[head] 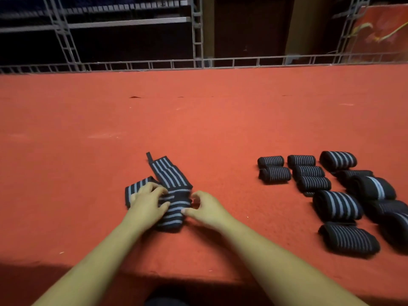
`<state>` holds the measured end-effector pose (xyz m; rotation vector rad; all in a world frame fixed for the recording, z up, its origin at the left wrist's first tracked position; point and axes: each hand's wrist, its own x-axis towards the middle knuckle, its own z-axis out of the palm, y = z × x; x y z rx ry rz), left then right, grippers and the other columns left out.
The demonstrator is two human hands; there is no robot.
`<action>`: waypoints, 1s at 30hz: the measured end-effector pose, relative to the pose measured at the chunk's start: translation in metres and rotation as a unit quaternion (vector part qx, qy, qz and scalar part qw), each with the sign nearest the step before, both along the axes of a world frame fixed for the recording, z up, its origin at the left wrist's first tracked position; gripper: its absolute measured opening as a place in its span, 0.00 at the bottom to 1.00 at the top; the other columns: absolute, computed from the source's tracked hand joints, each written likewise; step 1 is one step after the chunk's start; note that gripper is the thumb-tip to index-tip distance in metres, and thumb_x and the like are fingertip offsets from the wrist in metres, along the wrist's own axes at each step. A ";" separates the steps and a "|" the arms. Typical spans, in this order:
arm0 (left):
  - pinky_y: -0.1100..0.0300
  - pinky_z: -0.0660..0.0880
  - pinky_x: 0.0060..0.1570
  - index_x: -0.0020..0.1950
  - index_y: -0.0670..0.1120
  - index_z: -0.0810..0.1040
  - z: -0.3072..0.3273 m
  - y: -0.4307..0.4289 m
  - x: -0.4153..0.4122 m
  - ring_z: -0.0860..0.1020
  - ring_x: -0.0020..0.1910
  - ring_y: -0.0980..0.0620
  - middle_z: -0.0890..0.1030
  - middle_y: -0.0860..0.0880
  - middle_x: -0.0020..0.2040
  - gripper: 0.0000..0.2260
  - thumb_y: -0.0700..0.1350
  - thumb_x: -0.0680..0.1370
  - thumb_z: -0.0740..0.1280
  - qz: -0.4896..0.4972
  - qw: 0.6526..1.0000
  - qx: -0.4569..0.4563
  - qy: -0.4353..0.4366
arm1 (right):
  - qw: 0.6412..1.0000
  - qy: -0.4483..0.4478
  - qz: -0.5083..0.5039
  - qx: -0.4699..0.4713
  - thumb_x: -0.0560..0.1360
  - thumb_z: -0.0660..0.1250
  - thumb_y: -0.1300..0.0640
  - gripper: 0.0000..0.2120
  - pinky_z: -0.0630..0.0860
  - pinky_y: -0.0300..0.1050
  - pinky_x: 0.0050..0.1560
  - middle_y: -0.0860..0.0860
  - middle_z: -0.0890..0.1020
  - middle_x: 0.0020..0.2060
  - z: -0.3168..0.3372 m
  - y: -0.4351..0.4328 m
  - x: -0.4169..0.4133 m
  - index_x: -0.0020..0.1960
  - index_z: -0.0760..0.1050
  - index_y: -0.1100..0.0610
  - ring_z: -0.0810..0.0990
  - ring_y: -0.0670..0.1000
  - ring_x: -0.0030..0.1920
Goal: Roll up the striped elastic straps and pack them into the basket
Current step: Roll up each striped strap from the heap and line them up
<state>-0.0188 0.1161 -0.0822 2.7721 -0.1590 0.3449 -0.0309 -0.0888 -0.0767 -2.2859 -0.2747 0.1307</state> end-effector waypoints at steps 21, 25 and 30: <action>0.56 0.59 0.62 0.46 0.60 0.78 0.017 -0.025 -0.021 0.64 0.71 0.58 0.73 0.64 0.64 0.09 0.62 0.78 0.62 -0.116 0.988 0.036 0.100 | 0.992 -0.038 0.117 0.014 0.68 0.70 0.54 0.05 0.70 0.41 0.57 0.53 0.78 0.50 0.098 -0.119 -0.052 0.40 0.74 0.51 0.76 0.46 0.50; 0.51 0.65 0.60 0.50 0.53 0.81 0.018 -0.034 -0.023 0.74 0.66 0.49 0.80 0.54 0.57 0.10 0.52 0.79 0.60 -0.026 0.998 0.053 0.013 | 0.987 -0.038 0.034 0.149 0.68 0.69 0.54 0.06 0.70 0.47 0.51 0.55 0.78 0.41 0.114 -0.150 -0.067 0.38 0.74 0.56 0.76 0.49 0.44; 0.62 0.69 0.63 0.61 0.52 0.78 0.064 -0.086 -0.053 0.77 0.60 0.60 0.80 0.57 0.60 0.22 0.64 0.74 0.61 -0.237 0.942 -0.235 -0.041 | 0.976 -0.047 0.055 0.207 0.71 0.69 0.55 0.07 0.71 0.46 0.48 0.50 0.78 0.36 0.126 -0.156 -0.075 0.40 0.75 0.58 0.76 0.48 0.41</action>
